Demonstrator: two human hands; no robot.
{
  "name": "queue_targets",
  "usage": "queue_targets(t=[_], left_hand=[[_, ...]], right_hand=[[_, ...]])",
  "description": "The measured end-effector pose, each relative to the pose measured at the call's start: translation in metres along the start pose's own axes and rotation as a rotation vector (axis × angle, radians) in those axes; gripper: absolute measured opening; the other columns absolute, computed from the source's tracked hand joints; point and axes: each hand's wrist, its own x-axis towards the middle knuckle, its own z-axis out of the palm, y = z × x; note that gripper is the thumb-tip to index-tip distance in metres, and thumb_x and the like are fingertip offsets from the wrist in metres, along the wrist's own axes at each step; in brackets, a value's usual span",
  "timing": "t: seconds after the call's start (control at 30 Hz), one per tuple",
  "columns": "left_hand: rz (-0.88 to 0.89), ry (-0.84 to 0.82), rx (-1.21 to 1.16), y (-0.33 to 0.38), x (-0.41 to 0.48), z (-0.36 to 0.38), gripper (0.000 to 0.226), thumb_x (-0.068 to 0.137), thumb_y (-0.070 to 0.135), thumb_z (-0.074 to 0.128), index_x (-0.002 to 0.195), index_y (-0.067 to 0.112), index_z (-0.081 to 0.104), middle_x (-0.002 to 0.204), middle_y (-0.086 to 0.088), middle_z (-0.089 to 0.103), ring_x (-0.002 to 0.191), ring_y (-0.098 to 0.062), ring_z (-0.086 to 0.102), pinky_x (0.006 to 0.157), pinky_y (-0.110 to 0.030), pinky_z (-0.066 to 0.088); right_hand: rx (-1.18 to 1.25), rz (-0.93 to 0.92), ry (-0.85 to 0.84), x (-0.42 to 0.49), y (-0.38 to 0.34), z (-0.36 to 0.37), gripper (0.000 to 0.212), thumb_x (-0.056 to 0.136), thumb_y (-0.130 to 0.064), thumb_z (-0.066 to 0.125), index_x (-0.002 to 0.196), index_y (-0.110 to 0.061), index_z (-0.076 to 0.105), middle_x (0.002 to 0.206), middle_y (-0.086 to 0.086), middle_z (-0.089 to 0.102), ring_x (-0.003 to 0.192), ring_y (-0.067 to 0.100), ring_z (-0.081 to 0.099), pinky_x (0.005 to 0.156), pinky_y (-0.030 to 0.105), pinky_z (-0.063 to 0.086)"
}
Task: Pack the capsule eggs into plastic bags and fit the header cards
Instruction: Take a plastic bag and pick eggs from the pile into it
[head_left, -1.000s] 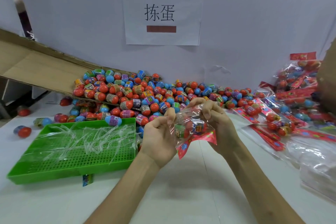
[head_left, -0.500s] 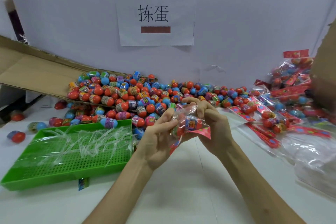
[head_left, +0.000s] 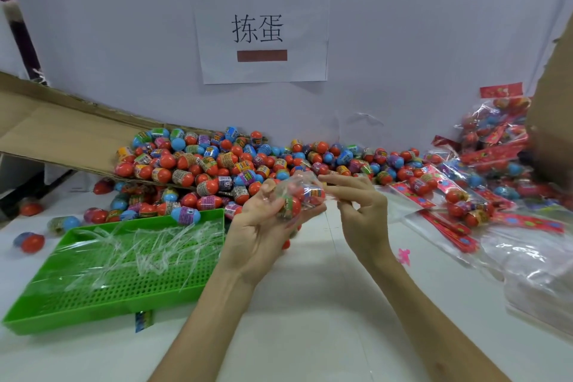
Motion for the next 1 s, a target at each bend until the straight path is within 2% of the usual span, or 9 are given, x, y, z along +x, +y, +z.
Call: queue_targets(t=[0.13,0.23,0.33,0.4,0.5,0.6,0.73,0.87,1.0], left_hand=[[-0.015,-0.014,0.106,0.001,0.0,0.0,0.03,0.085,-0.009,0.058,0.099,0.015,0.047,0.149,-0.035,0.047,0.14,-0.053,0.045,0.099,-0.058,0.054],[-0.007,0.055,0.21,-0.003,0.003,0.0,0.033,0.081,-0.012,0.054,0.097,0.016,0.049,0.147,-0.035,0.05,0.14,-0.049,0.047,0.117,-0.058,0.04],[0.015,0.096,0.262,-0.008,0.005,0.002,0.038,0.082,-0.015,0.053,0.107,0.012,0.064,0.129,-0.026,0.064,0.123,-0.037,0.062,0.112,-0.049,0.044],[0.042,0.096,0.233,-0.003,0.004,0.001,0.036,0.086,-0.015,0.053,0.107,0.008,0.069,0.124,-0.024,0.065,0.12,-0.034,0.063,0.11,-0.049,0.045],[0.082,0.159,0.151,0.006,0.006,0.0,0.03,0.083,-0.01,0.052,0.109,0.006,0.054,0.128,-0.025,0.061,0.121,-0.031,0.066,0.108,-0.047,0.052],[0.066,0.196,0.07,0.006,0.006,0.001,0.042,0.084,-0.006,0.051,0.126,0.0,0.052,0.132,-0.026,0.064,0.121,-0.032,0.068,0.101,-0.046,0.056],[0.103,0.241,0.001,0.011,0.005,-0.002,0.025,0.084,-0.006,0.05,0.106,0.007,0.051,0.125,-0.029,0.068,0.116,-0.039,0.07,0.09,-0.049,0.061],[0.106,0.255,0.144,0.003,0.008,-0.002,0.032,0.076,-0.012,0.053,0.095,0.013,0.047,0.114,-0.023,0.071,0.12,-0.043,0.062,0.114,-0.059,0.041],[0.024,0.201,0.28,-0.009,0.008,-0.002,0.045,0.077,-0.022,0.055,0.107,0.012,0.051,0.128,-0.025,0.062,0.123,-0.044,0.053,0.116,-0.056,0.035]], right_hand=[[-0.037,0.09,0.108,0.006,0.005,-0.01,0.041,0.08,0.007,0.046,0.072,-0.02,0.076,0.087,-0.003,0.077,0.09,0.005,0.068,0.083,0.033,0.058],[0.046,0.196,0.17,0.009,0.001,-0.014,0.038,0.094,-0.002,0.046,0.108,-0.019,0.077,0.109,-0.001,0.077,0.1,0.006,0.07,0.088,0.028,0.059],[0.039,-0.016,-0.058,0.0,-0.009,-0.007,0.044,0.099,-0.018,0.046,0.141,-0.021,0.06,0.141,-0.014,0.06,0.134,0.0,0.052,0.109,0.019,0.043],[-0.039,-0.203,-0.321,-0.011,-0.009,0.003,0.045,0.103,-0.026,0.045,0.147,-0.024,0.054,0.155,-0.013,0.048,0.147,0.007,0.038,0.119,0.026,0.032],[-0.043,-0.202,-0.498,-0.016,-0.01,0.013,0.044,0.103,-0.032,0.047,0.146,-0.027,0.055,0.158,-0.014,0.043,0.15,0.008,0.033,0.123,0.033,0.029],[0.087,-0.148,-0.435,-0.015,-0.009,0.013,0.038,0.102,-0.029,0.049,0.137,-0.026,0.063,0.15,-0.013,0.053,0.146,0.009,0.04,0.12,0.03,0.034],[0.089,-0.17,-0.287,-0.015,-0.003,0.009,0.029,0.1,-0.023,0.051,0.117,-0.021,0.075,0.127,-0.011,0.07,0.127,0.009,0.061,0.104,0.027,0.051],[0.003,-0.053,-0.021,-0.008,0.0,0.005,0.034,0.098,-0.03,0.052,0.075,-0.03,0.076,0.078,-0.025,0.074,0.082,-0.002,0.073,0.077,0.016,0.056],[0.131,0.327,-0.052,0.006,0.003,-0.006,0.039,0.093,-0.046,0.049,0.097,-0.016,0.074,0.084,-0.002,0.074,0.077,0.019,0.07,0.064,0.027,0.054]])
